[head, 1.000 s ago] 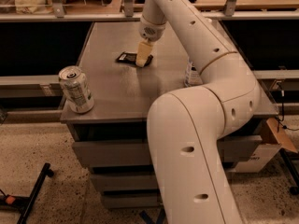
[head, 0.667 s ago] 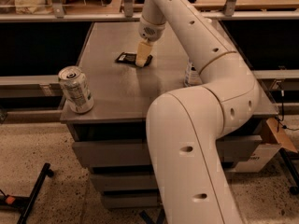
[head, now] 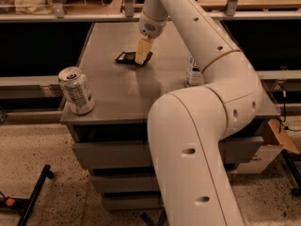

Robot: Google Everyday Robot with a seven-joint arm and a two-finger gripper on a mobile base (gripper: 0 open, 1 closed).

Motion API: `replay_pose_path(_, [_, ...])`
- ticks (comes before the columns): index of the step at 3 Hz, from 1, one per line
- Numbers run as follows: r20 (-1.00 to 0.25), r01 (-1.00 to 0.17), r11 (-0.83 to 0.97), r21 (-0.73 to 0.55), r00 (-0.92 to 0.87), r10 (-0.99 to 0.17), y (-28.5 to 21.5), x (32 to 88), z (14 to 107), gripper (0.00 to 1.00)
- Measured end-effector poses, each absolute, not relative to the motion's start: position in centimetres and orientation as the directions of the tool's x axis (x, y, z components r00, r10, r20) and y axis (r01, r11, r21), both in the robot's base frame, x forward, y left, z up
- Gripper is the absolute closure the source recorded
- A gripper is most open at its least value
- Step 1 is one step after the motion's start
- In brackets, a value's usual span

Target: Move rxbar chocolate near 7up can

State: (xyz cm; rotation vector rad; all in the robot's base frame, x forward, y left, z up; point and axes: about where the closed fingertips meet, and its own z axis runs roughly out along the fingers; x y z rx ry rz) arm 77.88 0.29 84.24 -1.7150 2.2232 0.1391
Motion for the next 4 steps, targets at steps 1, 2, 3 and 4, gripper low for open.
replay_pose_path(1, [-0.372,-0.956,0.253,-0.149,-0.182,-0.91,0.1,77.2,86.6,1.0])
replay_pose_path(2, [-0.404,-0.967,0.182,-0.178,-0.096,-0.91,1.1,75.5,88.0,1.0])
replay_pose_path(3, [-0.417,-0.975,0.091,-0.201,0.001,-0.909,2.5,72.9,88.2,1.0])
replay_pose_path(4, [-0.39,-0.972,-0.011,-0.235,0.104,-0.915,4.3,69.8,88.2,1.0])
